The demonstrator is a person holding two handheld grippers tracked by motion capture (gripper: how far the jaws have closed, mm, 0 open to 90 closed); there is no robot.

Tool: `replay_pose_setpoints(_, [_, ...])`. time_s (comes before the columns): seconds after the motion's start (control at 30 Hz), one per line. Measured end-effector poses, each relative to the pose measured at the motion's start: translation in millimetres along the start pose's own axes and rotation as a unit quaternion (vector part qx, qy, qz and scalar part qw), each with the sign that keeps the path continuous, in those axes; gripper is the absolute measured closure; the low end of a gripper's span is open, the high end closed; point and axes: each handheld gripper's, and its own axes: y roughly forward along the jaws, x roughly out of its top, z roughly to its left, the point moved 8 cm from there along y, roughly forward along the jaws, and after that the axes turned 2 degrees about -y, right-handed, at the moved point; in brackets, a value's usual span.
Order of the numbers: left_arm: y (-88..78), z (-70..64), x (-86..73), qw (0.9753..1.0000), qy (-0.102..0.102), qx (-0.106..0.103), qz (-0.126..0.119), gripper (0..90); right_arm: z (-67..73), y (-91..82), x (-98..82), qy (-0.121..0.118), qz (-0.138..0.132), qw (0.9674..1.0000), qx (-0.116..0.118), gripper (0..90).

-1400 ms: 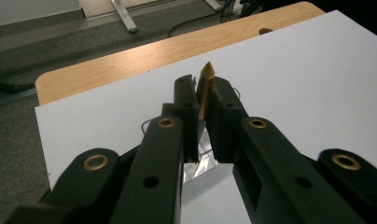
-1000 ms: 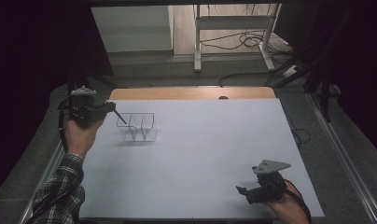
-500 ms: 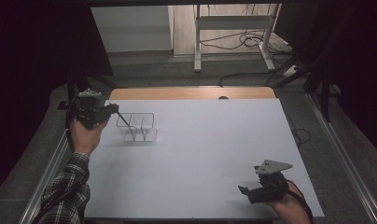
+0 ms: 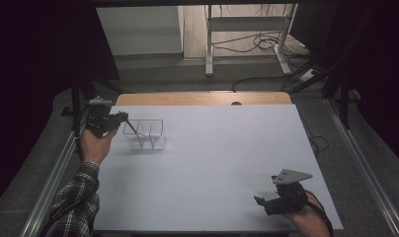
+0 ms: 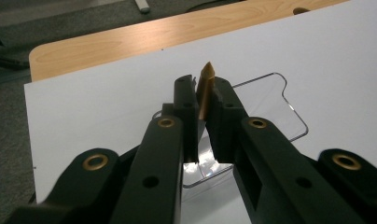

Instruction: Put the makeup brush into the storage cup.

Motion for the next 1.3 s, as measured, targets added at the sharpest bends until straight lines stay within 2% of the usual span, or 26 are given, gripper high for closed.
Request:
replay_pose_setpoints(0.73, [23.1, -0.5, -15.7, 0.9998, -0.007, -0.004, 0.020, 83.1, 1.2, 1.5, -1.6, -0.002, 0.005, 1.0000, 0.003, 7.1])
replay_pose_setpoints(0.83, [23.6, -1.1, -16.0, 0.9998, -0.007, -0.010, 0.015, 81.4, 1.4, 1.8, -2.1, -0.004, 0.007, 1.0000, 0.004, 7.2])
replay_pose_setpoints(0.97, [24.2, -2.5, -14.1, 0.9998, -0.010, -0.013, 0.010, 52.8, 1.4, 2.3, -3.2, -0.005, 0.011, 0.9999, 0.003, 7.2])
replay_pose_setpoints(1.0, [24.9, -3.0, -13.9, 0.9996, -0.014, -0.019, 0.012, 40.5, 1.3, 2.3, -3.6, -0.007, 0.012, 0.9999, 0.003, 7.1])
replay_pose_setpoints(1.03, [25.2, -3.4, -13.6, 0.9995, -0.017, -0.022, 0.012, 40.5, 1.3, 2.3, -3.6, -0.007, 0.012, 0.9999, 0.003, 7.1])
replay_pose_setpoints(1.07, [25.0, -3.5, -12.8, 0.9996, -0.018, -0.022, 0.008, 36.6, 1.4, 2.2, -3.6, -0.007, 0.012, 0.9999, 0.003, 7.1])
replay_pose_setpoints(1.17, [24.0, -4.5, -10.5, 0.9995, -0.023, -0.023, 0.002, 19.6, 1.3, 2.2, -4.2, -0.008, 0.013, 0.9999, 0.003, 7.2])
replay_pose_setpoints(1.2, [23.4, -4.3, -9.7, 0.9996, -0.022, -0.016, 0.000, 11.6, 1.0, 2.3, -4.7, -0.008, 0.014, 0.9999, 0.002, 7.2])
replay_pose_setpoints(1.23, [22.7, -3.8, -8.5, 0.9997, -0.021, -0.010, -0.005, 11.6, 1.0, 2.3, -4.7, -0.008, 0.014, 0.9999, 0.002, 7.2])
replay_pose_setpoints(1.3, [20.1, -4.3, -6.7, 0.9996, -0.023, -0.012, -0.009, 7.5, 1.0, 2.4, -5.0, -0.009, 0.015, 0.9999, 0.002, 7.2])
